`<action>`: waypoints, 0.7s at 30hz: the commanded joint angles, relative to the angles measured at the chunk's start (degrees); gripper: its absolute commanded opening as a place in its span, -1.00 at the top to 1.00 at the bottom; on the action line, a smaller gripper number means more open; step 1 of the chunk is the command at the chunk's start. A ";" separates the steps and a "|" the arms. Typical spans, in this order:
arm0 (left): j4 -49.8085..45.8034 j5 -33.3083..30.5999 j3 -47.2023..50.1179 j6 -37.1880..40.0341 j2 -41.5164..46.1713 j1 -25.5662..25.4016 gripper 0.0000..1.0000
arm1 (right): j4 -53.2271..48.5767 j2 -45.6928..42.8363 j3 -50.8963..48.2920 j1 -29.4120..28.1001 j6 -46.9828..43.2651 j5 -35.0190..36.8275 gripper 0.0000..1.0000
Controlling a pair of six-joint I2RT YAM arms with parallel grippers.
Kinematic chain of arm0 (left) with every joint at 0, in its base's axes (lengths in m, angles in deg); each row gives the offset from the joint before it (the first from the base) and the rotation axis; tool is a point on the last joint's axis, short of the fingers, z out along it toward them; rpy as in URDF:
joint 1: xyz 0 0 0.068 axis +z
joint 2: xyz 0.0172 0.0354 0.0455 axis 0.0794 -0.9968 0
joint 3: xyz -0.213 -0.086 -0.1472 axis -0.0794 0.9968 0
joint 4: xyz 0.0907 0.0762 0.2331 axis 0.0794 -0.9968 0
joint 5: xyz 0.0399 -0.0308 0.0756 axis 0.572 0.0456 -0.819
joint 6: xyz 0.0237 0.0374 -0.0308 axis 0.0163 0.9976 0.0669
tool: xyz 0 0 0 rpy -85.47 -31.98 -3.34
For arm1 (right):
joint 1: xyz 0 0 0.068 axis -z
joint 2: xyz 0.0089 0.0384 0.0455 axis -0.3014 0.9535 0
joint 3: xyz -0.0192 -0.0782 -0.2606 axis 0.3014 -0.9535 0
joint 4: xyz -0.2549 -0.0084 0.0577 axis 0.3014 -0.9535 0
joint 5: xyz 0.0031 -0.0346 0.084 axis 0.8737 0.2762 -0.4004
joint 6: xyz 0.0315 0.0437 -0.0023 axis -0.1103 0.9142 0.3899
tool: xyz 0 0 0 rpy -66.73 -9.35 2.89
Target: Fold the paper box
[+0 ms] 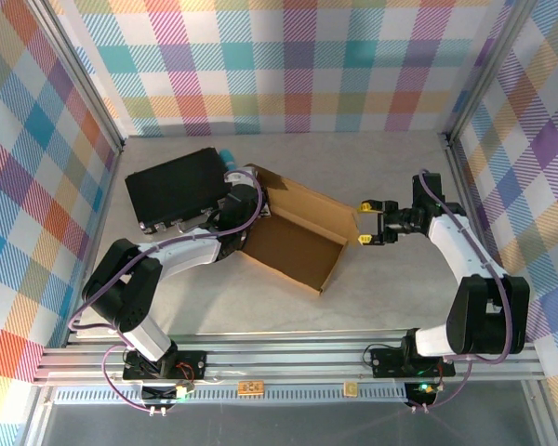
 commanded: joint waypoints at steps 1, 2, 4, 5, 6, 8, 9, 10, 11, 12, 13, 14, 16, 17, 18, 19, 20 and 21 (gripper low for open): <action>0.13 0.75 -1.87 -1.89 -1.16 -0.15 1.00 | 2.91 0.19 -1.04 -1.71 4.41 -1.62 -0.29; 0.21 0.68 -1.85 -2.06 -1.30 -0.15 1.00 | 4.08 0.02 -1.86 -2.32 5.89 -1.74 -0.30; 0.23 0.77 -1.98 -2.37 -1.43 -0.24 1.00 | 6.61 -0.27 -3.53 -3.69 8.68 -1.52 -0.32; 0.23 0.73 -1.98 -2.47 -1.51 -0.24 1.00 | 7.62 -0.27 -4.16 -4.32 9.87 -1.31 -0.32; 0.31 0.71 -1.96 -2.49 -1.59 -0.31 1.00 | 8.38 -0.27 -4.50 -4.78 10.68 -1.12 -0.32; 0.47 0.77 -1.88 -2.60 -1.71 -0.39 1.00 | 9.34 0.19 -4.64 -5.38 11.64 -0.56 -0.33; 0.53 0.77 -1.84 -2.71 -1.78 -0.42 1.00 | 9.76 0.46 -4.50 -5.48 11.94 -0.33 -0.33; 0.64 0.86 -1.83 -2.75 -1.76 -0.42 1.00 | 10.11 0.88 -4.28 -5.46 12.20 -0.15 -0.32; 0.64 0.87 -1.75 -2.84 -1.78 -0.50 1.00 | 10.70 1.33 -4.12 -5.49 12.59 0.06 -0.31; 0.66 0.96 -1.70 -2.84 -1.74 -0.50 1.00 | 11.37 1.80 -4.00 -5.53 13.02 0.27 -0.30; 0.63 1.01 -1.67 -2.84 -1.78 -0.56 1.00 | 11.99 2.48 -3.70 -5.57 13.43 0.34 -0.29; 0.75 1.04 -1.63 -2.92 -1.78 -0.56 1.00 | 12.57 3.29 -3.35 -5.65 13.77 0.50 -0.28; 0.68 1.22 -1.50 -2.97 -1.63 -0.57 1.00 | 13.96 4.61 -2.75 -6.07 14.61 0.52 -0.25; 0.62 1.29 -1.49 -3.02 -1.51 -0.59 1.00 | 14.44 5.21 -2.25 -6.22 14.82 0.67 -0.23; 0.58 1.39 -1.40 -3.01 -1.43 -0.59 1.00 | 14.49 5.68 -1.77 -6.32 14.78 0.90 -0.21; 0.50 1.38 -1.39 -3.01 -1.26 -0.59 1.00 | 14.57 6.18 -1.24 -6.32 14.66 0.96 -0.17; 0.32 1.43 -1.34 -3.02 -1.17 -0.59 1.00 | 14.60 6.60 -0.85 -6.36 14.44 1.11 -0.13; 0.24 1.51 -1.24 -2.97 -1.00 -0.59 1.00 | 14.45 6.90 -0.48 -6.36 14.09 1.36 -0.09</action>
